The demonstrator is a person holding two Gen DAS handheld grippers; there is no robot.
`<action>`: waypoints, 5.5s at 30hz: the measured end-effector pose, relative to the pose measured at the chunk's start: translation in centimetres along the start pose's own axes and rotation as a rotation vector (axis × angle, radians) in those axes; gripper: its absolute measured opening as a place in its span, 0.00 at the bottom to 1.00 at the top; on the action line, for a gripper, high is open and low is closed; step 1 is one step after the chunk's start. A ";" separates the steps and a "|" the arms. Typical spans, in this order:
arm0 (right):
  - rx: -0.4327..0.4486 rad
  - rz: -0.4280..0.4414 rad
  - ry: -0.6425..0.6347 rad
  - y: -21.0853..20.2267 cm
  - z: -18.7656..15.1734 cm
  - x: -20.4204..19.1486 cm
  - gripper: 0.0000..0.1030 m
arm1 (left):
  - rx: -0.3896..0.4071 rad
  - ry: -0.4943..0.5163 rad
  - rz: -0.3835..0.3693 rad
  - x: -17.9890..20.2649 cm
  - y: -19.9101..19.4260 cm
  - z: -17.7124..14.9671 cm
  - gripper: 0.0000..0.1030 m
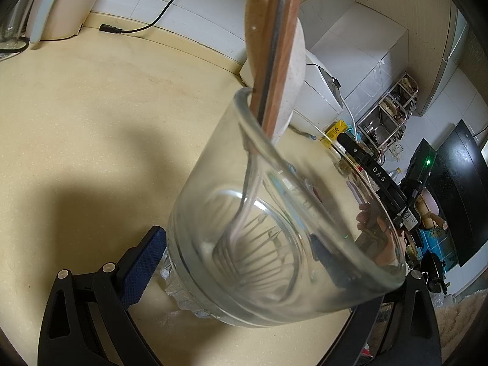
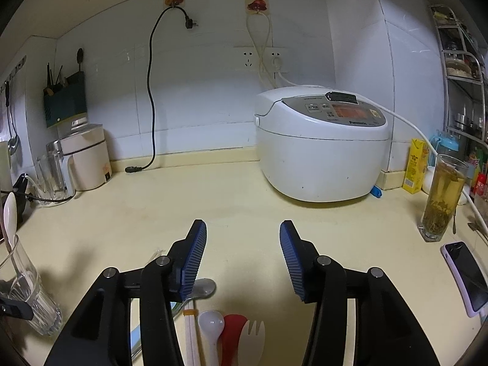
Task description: Organize utensils
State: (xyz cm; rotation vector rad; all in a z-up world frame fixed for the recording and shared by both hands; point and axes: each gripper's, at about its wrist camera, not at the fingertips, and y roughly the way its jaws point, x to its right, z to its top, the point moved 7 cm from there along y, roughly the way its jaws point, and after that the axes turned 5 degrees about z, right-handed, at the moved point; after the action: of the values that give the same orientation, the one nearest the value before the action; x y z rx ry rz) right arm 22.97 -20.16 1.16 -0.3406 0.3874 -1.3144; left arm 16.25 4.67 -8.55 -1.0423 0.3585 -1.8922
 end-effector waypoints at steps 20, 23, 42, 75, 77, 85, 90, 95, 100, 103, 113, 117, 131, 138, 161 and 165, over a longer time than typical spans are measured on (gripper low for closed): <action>-0.090 0.024 0.015 1.6 -0.6 0.1 0.49 | 0.000 0.000 0.000 0.0 0.0 0.0 0.95; -0.124 0.047 0.050 1.7 -0.9 -0.5 0.49 | -0.001 0.000 0.000 0.0 0.0 0.0 0.95; -0.546 0.269 0.127 10.3 -4.6 -10.2 0.49 | -0.001 0.000 0.000 0.0 0.0 0.0 0.95; -0.504 0.508 -0.064 4.3 -6.1 -14.3 0.07 | -0.001 0.000 -0.001 0.0 0.0 0.1 0.95; -0.503 0.501 -0.061 4.0 -6.2 -14.1 0.07 | -0.002 0.000 -0.001 0.0 0.0 0.0 0.95; -0.547 0.444 -0.114 4.8 -6.9 -15.0 0.12 | -0.002 0.000 -0.001 0.0 0.0 0.1 0.95; -0.563 0.394 -0.184 5.4 -7.6 -16.1 0.16 | -0.002 0.000 -0.001 0.0 0.0 0.1 0.95; -0.563 0.387 -0.202 5.7 -7.9 -15.8 0.17 | -0.002 0.000 -0.001 0.0 0.0 0.1 0.96; -0.557 0.441 -0.211 4.5 -8.4 -16.0 0.12 | -0.002 0.000 -0.001 -0.1 -0.1 0.1 0.96; -0.572 0.486 -0.179 3.4 -8.8 -15.8 0.11 | -0.002 0.000 -0.001 -0.2 -0.1 0.1 0.96; -0.565 0.556 -0.107 -0.7 -9.1 -14.3 0.11 | -0.002 0.000 -0.001 -0.2 -0.1 0.1 0.96; -0.560 0.540 -0.135 -0.8 -9.4 -14.6 0.11 | -0.002 0.000 -0.001 -0.2 -0.1 0.1 0.96; -0.337 0.517 -0.076 -2.7 -4.0 -13.0 0.11 | -0.002 0.000 -0.001 -0.2 -0.1 0.1 0.96; -0.234 0.495 -0.067 -4.2 -1.1 -12.5 0.11 | -0.002 0.000 -0.001 -0.2 -0.1 0.1 0.96; -0.506 0.515 -0.131 -0.9 -7.1 -14.0 0.23 | -0.003 0.000 -0.001 -0.2 -0.1 0.2 0.96; -0.527 0.489 -0.149 -0.2 -8.2 -14.4 0.27 | -0.003 0.000 -0.001 -0.2 -0.1 0.2 0.96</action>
State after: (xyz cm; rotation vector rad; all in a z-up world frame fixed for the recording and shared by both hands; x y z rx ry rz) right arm 16.06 -6.32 -4.87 -0.7302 0.6450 -0.6893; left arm 16.35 4.92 -8.48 -1.0450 0.3604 -1.8933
